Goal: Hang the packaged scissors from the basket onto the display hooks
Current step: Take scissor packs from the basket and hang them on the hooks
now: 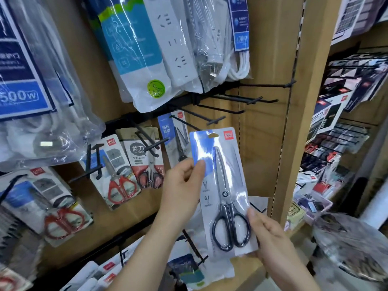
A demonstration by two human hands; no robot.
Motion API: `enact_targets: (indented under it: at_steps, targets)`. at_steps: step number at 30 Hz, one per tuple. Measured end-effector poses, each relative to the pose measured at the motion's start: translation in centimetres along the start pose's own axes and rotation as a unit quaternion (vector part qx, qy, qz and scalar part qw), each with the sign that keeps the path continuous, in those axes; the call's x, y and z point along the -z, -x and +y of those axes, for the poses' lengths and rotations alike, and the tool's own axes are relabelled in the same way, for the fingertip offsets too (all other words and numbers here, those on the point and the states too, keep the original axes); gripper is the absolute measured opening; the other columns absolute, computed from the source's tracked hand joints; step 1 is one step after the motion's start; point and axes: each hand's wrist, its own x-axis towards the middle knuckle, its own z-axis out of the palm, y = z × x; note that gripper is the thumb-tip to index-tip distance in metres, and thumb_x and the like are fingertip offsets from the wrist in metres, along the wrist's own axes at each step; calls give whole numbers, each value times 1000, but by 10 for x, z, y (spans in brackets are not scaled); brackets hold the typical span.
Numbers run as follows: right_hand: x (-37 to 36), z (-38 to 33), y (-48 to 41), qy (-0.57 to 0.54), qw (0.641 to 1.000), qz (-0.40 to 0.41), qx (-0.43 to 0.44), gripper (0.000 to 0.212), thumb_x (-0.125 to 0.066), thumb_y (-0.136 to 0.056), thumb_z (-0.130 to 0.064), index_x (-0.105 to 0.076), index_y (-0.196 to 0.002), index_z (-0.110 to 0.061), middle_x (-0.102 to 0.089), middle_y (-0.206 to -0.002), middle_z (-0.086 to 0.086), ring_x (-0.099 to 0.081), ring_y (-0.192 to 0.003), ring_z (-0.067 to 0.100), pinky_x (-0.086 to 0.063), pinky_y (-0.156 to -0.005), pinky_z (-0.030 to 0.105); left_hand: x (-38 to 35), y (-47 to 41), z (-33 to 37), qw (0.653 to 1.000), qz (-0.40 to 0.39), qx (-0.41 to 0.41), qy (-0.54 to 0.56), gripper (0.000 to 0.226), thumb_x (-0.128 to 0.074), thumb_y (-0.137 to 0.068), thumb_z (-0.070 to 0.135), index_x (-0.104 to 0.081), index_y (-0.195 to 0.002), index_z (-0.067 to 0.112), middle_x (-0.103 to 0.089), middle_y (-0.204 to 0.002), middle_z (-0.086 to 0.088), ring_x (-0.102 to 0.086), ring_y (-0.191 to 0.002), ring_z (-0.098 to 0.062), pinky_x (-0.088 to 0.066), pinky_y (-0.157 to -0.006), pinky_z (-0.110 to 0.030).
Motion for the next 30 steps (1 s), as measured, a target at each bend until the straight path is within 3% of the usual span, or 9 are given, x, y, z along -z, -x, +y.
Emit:
enact_targets:
  at_steps: [4, 7, 9, 11, 15, 22, 26, 28, 30]
  targets:
    - [1, -4, 3, -17, 1000, -12, -18, 44, -47, -82, -54, -78, -96, -25, -75, -82, 11, -66, -60, 18, -52, -51, 28, -1, 4, -2, 999, 31, -28, 29, 52, -55, -93, 42, -51, -80, -8, -48, -65, -22, -41, -63, -20, -35, -60, -33]
    - [-1, -8, 0, -50, 998, -25, -21, 47, -48, -85, -49, -74, -99, -12, -69, -65, 8, -58, -44, 15, -44, -38, 22, -6, 0, 5, 998, 50, -32, 8, 44, -52, -100, 18, -39, -58, 13, -35, -50, 12, -30, -50, -3, -27, -51, -19]
    - [-3, -9, -1, -72, 997, -24, -20, 44, -48, -87, -45, -73, -97, -9, -66, -59, 9, -53, -38, 15, -41, -34, 21, -8, -1, 11, 998, 49, -38, 2, 45, -50, -100, 11, -40, -57, 22, -39, -45, 16, -33, -45, 0, -26, -47, -12]
    - [-3, -10, -1, -97, 995, -23, -20, 40, -49, -90, -40, -76, -92, -10, -65, -60, 11, -51, -36, 17, -41, -32, 21, -8, -2, 9, 997, 55, -46, 0, 41, -51, -100, 12, -45, -60, 15, -42, -47, 10, -33, -47, -2, -26, -46, -12]
    - [-4, -10, -1, -152, 988, -19, -27, 39, -49, -94, -34, -76, -93, -7, -66, -61, 15, -52, -36, 19, -43, -32, 22, -8, -4, 0, 996, 81, -49, 1, 35, -52, -100, 17, -54, -75, -7, -50, -67, -26, -39, -57, -17, -31, -50, -26]
    - [0, 10, -7, -231, 971, 36, -47, 47, -62, -81, -27, -59, -109, 11, -61, -82, 28, -63, -50, 31, -47, -37, 26, -5, -25, -10, 991, 114, -36, -56, 41, -54, -98, 17, -43, -64, -2, -38, -53, -7, -30, -50, -9, -25, -48, -24]
    - [-9, 9, -15, -176, 982, 65, 0, 92, -84, -62, -56, -52, -105, 18, -52, -57, 19, -52, -44, 19, -40, -42, 22, -3, -40, -14, 991, 121, 4, -59, 37, -51, -99, 22, -38, -64, 16, -32, -49, 11, -29, -46, -6, -24, -48, -24]
    - [-14, 7, -22, -175, 981, 82, 24, 61, -73, -80, -41, -62, -114, 8, -50, -49, 15, -47, -39, 16, -38, -40, 20, -2, -38, -12, 994, 108, 15, -20, 13, -50, -100, 21, -51, -88, 25, -49, -58, 9, -43, -49, -3, -36, -50, -23]
    - [-17, 3, -29, -173, 979, 96, 48, 28, -58, -94, -16, -66, -120, -8, -52, -49, 16, -47, -37, 16, -39, -38, 21, 4, -31, -12, 996, 94, 13, 0, 32, -52, -99, 14, -44, -123, 33, -64, -73, 1, -57, -61, -1, -45, -61, -17]
